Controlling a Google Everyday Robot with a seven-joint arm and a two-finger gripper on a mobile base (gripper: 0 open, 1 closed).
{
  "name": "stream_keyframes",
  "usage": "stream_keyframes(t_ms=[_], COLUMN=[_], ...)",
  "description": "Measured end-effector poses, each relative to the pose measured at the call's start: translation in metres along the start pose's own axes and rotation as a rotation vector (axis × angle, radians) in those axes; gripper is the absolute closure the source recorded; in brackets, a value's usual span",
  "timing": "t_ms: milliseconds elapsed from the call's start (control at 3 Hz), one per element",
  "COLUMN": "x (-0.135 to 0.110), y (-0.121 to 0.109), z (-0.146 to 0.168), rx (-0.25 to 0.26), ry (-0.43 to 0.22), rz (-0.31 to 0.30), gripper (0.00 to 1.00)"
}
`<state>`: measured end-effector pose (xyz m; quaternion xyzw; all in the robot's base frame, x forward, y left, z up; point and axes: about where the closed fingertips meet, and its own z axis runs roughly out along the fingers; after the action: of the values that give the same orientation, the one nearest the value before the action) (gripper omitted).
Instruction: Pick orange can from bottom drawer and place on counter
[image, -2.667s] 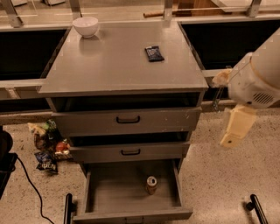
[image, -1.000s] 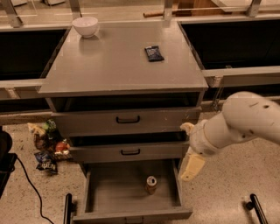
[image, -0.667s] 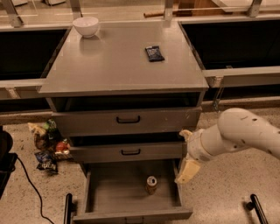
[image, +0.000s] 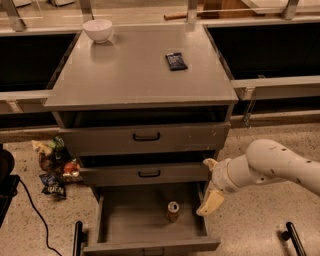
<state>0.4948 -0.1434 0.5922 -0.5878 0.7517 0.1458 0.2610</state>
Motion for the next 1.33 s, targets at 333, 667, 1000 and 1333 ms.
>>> stream_keyframes(t_ms=[333,667,1000,1333], x=[0.007,0.022,0.047,0.068], y=[-0.002,-0.009,-0.014,-0.017], z=[0.012,0.041,0.077,0.110], rx=[0.003,-0.001,-0.008,-0.018], ry=[-0.014,-0.091,-0.147,-0.203], rz=[0.019,0.033,0.065,0.124], gripper=[0.00,0.00,0.00,0.00])
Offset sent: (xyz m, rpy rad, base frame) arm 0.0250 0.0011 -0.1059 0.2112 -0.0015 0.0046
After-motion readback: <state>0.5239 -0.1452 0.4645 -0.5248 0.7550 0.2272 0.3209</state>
